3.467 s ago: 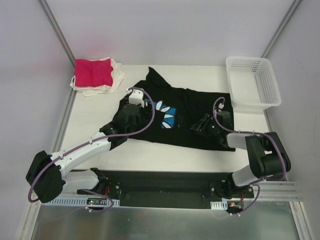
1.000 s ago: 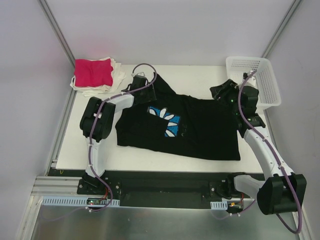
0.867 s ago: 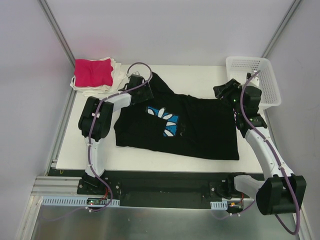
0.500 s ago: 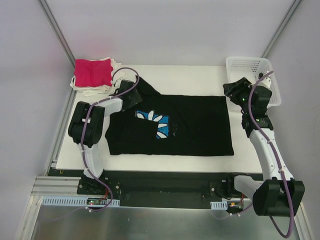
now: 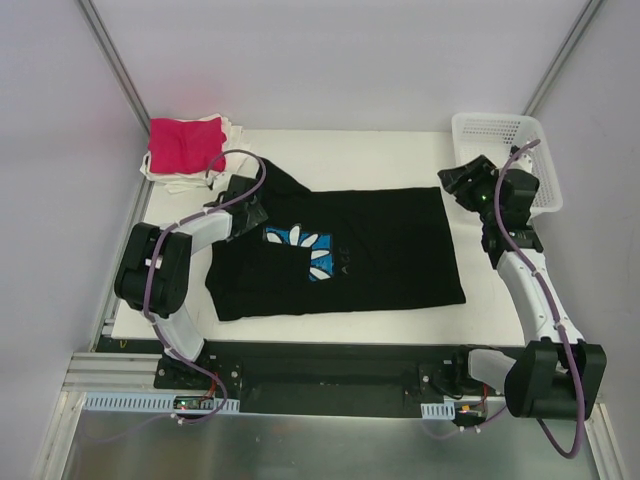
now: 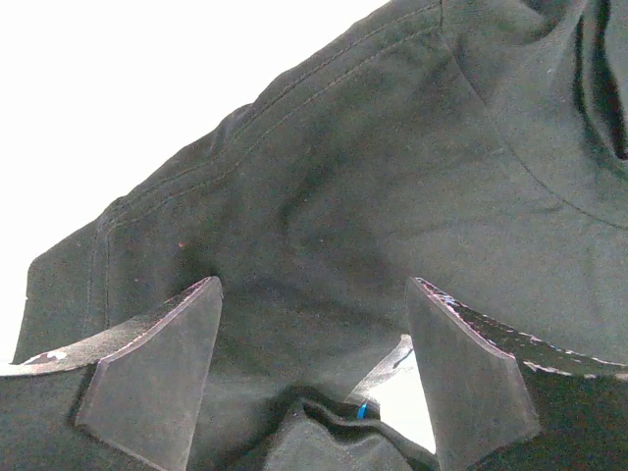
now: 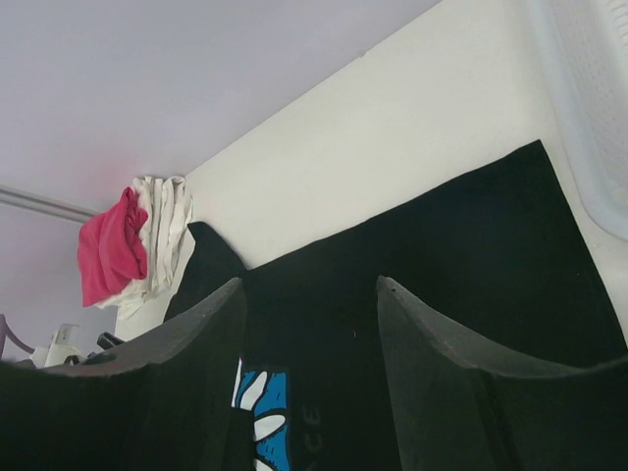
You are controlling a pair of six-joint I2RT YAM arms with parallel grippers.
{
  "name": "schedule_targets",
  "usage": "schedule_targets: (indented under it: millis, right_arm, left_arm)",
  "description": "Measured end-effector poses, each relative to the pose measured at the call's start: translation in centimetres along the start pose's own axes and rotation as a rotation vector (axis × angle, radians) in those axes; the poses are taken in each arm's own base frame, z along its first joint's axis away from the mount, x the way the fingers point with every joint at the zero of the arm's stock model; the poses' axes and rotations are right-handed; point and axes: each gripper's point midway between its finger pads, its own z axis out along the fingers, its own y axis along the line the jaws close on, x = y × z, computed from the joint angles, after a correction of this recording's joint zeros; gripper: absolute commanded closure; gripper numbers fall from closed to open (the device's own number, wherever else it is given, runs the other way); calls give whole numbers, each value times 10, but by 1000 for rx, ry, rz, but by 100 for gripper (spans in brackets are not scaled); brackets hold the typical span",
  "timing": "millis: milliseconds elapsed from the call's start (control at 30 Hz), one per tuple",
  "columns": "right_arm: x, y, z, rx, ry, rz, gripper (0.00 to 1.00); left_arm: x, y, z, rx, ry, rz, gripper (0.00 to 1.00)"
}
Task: Fold and stack the t-shirts
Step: Grap the side of the flattened tshirt furthest away from the robot with both arms
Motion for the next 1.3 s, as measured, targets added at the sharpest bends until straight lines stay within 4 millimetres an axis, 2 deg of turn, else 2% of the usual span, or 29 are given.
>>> schedule_targets:
  millis: [133, 267, 400, 533, 700, 733, 767, 900, 1067, 1133, 1300]
  right_arm:
    - [4, 0, 2, -9, 19, 3, 42]
    - [9, 1, 4, -20, 41, 9, 48]
    - [19, -5, 14, -19, 80, 25, 51]
    - [39, -17, 30, 1, 153, 49, 53]
    - [61, -26, 43, 13, 229, 75, 57]
    - [63, -26, 43, 10, 237, 79, 57]
    - [65, -24, 43, 5, 243, 80, 58]
    - [66, -18, 43, -13, 248, 77, 59]
    - [65, -15, 42, -19, 243, 74, 60]
    - [63, -13, 40, -24, 236, 71, 60]
    - [58, -7, 34, -41, 216, 63, 60]
  left_arm:
    - [-6, -4, -3, 12, -7, 39, 26]
    - [-30, -24, -11, 63, -44, 71, 25]
    - [-67, -58, -24, 151, -105, 104, 25]
    - [-99, -95, -28, 241, -152, 180, 24]
    - [-118, -128, -13, 298, -173, 329, 25]
    - [-121, -132, -8, 299, -176, 363, 27]
    - [-125, -137, -3, 298, -182, 398, 33]
    - [-135, -151, 18, 284, -188, 498, 38]
    - [-130, -150, 48, 250, -151, 572, 39]
    - [-130, -146, 60, 233, -132, 587, 35]
    - [-145, -134, 82, 201, -113, 584, 32]
